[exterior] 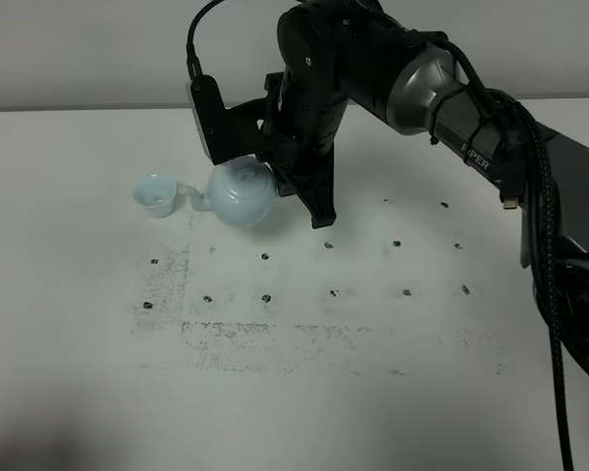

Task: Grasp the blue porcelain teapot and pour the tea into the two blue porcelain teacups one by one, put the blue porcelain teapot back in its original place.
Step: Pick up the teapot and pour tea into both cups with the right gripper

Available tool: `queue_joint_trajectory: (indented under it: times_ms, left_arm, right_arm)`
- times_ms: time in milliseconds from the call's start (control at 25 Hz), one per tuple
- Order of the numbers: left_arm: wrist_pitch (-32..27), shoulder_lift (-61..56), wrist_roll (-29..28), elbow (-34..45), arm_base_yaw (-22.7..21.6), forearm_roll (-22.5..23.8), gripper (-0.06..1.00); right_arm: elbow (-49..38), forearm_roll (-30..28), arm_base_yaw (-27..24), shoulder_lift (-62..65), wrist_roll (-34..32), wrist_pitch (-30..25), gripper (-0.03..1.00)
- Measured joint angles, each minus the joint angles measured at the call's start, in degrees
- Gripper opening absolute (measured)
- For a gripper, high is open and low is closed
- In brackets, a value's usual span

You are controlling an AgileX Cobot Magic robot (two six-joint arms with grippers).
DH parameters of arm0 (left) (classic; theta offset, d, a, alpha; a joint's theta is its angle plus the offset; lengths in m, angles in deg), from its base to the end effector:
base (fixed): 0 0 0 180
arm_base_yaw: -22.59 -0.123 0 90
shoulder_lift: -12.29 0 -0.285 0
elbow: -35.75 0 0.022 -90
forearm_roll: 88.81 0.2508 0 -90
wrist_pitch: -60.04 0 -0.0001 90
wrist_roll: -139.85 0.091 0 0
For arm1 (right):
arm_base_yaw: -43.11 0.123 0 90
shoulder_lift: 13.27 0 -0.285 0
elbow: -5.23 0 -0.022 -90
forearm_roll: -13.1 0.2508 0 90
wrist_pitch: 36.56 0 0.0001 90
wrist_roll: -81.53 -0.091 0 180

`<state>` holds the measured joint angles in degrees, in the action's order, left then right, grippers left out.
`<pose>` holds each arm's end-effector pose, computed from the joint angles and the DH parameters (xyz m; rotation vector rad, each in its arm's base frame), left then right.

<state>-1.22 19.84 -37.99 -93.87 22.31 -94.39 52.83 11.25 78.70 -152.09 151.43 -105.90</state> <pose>-0.0025 -0.0078 0.2681 0.0375 2.0772 -0.0914 0.4049 0.2864 0.2415 -2.2506 1.7007 -0.1859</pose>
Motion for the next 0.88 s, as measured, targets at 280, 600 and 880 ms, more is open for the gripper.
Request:
queue_joint_trajectory:
  times_ms: [280, 600, 880]
  left_arm:
    - [0.0, 0.0, 0.0, 0.0, 0.0, 0.0, 0.74]
    - [0.0, 0.0, 0.0, 0.0, 0.0, 0.0, 0.74]
    - [0.0, 0.0, 0.0, 0.0, 0.0, 0.0, 0.74]
  right_arm:
    - [1.1, -0.8, 0.0, -1.7, 0.6, 5.9, 0.04]
    - [7.9, 2.2, 0.3, -6.2, -1.2, 9.4, 0.04]
    - [9.1, 1.5, 1.1, -8.2, -3.0, 17.0, 0.04]
